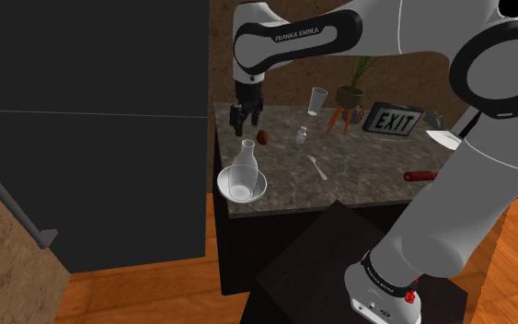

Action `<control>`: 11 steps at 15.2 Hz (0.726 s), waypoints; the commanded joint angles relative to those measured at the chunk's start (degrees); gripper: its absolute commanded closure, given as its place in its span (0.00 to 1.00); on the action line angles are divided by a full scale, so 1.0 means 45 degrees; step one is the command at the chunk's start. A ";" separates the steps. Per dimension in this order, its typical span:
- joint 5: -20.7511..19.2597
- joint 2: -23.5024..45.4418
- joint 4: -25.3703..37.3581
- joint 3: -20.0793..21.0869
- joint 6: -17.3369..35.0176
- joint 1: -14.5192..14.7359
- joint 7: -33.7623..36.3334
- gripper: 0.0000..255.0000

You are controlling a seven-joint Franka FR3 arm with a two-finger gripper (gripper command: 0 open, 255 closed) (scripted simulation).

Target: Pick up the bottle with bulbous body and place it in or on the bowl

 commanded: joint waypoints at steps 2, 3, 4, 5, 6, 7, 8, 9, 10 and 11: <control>0.0011 -0.0074 0.0987 0.0011 -0.1065 0.0012 -0.0010 0.00; 0.0014 -0.0072 0.1327 0.0015 -0.1402 0.0016 -0.0012 0.00; 0.0014 -0.0072 0.1327 0.0015 -0.1402 0.0017 -0.0012 0.00; 0.0014 -0.0075 0.1323 0.0015 -0.1402 0.0016 -0.0012 0.00; 0.0014 -0.0073 0.1326 0.0015 -0.1402 0.0017 -0.0012 0.00; 0.0014 -0.0072 0.1326 0.0015 -0.1402 0.0017 -0.0012 0.00; 0.0014 -0.0072 0.1327 0.0015 -0.1402 0.0017 -0.0012 0.00; 0.0014 -0.0072 0.1327 0.0015 -0.1402 0.0017 -0.0012 0.00; 0.0014 -0.0072 0.1327 0.0015 -0.1402 0.0017 -0.0012 0.00; 0.0014 -0.0072 0.1327 0.0015 -0.1402 0.0017 -0.0012 0.00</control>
